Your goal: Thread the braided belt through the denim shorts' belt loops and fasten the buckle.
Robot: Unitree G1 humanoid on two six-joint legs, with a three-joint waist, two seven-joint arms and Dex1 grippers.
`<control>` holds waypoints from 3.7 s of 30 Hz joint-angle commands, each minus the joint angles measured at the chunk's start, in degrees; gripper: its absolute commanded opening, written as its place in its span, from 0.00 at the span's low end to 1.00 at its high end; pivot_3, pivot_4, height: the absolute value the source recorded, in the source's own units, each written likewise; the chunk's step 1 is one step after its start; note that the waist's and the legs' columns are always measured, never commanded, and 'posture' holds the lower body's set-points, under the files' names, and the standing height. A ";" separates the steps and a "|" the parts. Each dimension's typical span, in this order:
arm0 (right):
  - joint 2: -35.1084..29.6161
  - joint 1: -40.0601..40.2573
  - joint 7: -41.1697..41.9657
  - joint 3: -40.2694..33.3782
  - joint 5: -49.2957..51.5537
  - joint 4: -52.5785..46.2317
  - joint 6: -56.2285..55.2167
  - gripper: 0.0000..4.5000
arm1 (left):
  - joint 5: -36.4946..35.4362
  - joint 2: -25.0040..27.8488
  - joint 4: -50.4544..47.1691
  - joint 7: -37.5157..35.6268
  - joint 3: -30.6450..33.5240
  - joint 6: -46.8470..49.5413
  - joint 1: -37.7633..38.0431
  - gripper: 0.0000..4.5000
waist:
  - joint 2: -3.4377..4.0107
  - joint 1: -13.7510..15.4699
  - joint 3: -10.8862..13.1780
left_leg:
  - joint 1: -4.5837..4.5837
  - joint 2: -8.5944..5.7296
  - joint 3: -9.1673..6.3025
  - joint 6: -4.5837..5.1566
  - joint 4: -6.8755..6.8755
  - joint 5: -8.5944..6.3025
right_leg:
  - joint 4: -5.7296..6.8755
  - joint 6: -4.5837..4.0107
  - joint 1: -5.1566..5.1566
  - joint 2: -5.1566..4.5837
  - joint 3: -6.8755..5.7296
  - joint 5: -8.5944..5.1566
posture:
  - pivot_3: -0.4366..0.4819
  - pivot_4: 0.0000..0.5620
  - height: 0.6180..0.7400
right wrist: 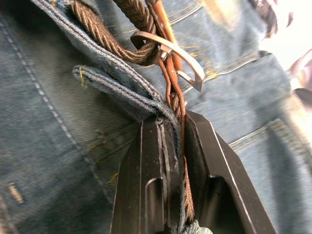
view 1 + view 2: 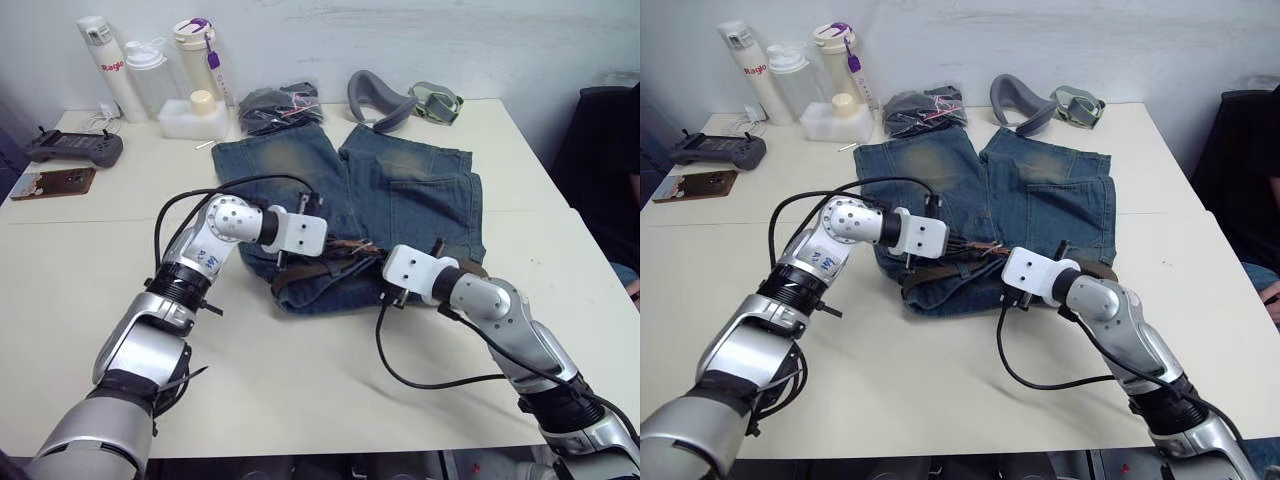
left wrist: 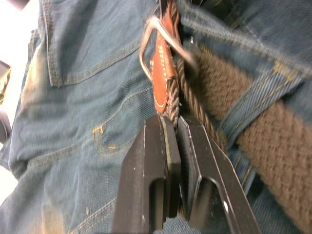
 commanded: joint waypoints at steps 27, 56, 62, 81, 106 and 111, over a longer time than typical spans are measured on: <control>-0.42 1.00 -0.48 -0.57 -8.31 1.34 -10.71 0.00 | -1.61 -0.71 -1.50 -2.06 1.96 -0.18 -2.37 0.00 | 0.00 -0.12 0.00 | 0.01 -0.01 0.11 -0.04 0.04 0.02 | 0.15 0.00 -0.05 0.00 0.08 0.00 | 0.48 0.27 1.00; 1.60 2.71 3.15 -0.21 -7.21 -2.46 -10.74 0.00 | 1.67 -13.23 2.58 2.69 -1.05 5.91 -3.70 0.00 | 0.00 -0.40 0.00 | 0.02 -0.01 0.35 0.01 0.09 0.07 | 0.39 0.00 -0.18 0.01 0.27 0.00 | 0.48 0.27 1.00; 3.14 5.35 4.94 -3.74 -1.69 -4.84 -7.17 0.11 | 1.71 -13.99 1.88 3.22 -0.62 8.20 -2.99 0.00 | -0.01 -0.16 0.00 | 0.02 -0.01 0.43 0.01 0.09 0.07 | 0.41 0.00 -0.22 0.01 0.35 0.00 | 0.48 0.27 1.00; -0.24 5.45 6.01 -16.31 11.78 -2.58 -2.48 0.80 | 1.17 -12.87 0.02 3.82 -0.05 10.08 -2.20 0.00 | -0.02 -0.15 0.00 | 0.11 0.00 0.84 0.17 0.12 0.00 | 0.65 0.00 -0.34 0.04 0.78 0.00 | 0.48 0.27 1.00; -0.84 -4.24 6.79 -7.12 5.25 12.03 -10.79 0.01 | -4.17 -13.19 -3.95 0.73 3.34 17.49 -2.02 0.09 | -0.05 -0.60 0.02 | -0.01 0.00 1.35 0.18 0.15 0.02 | 1.07 0.01 -0.81 0.05 1.36 0.00 | 0.48 0.27 1.00; -2.56 -3.51 7.35 -8.72 5.81 11.63 -11.05 0.00 | -8.69 -8.76 -12.25 -2.30 7.26 29.10 1.51 0.56 | -0.05 -1.23 0.02 | -0.01 0.01 1.37 0.18 0.14 0.02 | 1.11 0.01 -0.84 0.05 1.39 0.00 | 0.48 0.27 1.00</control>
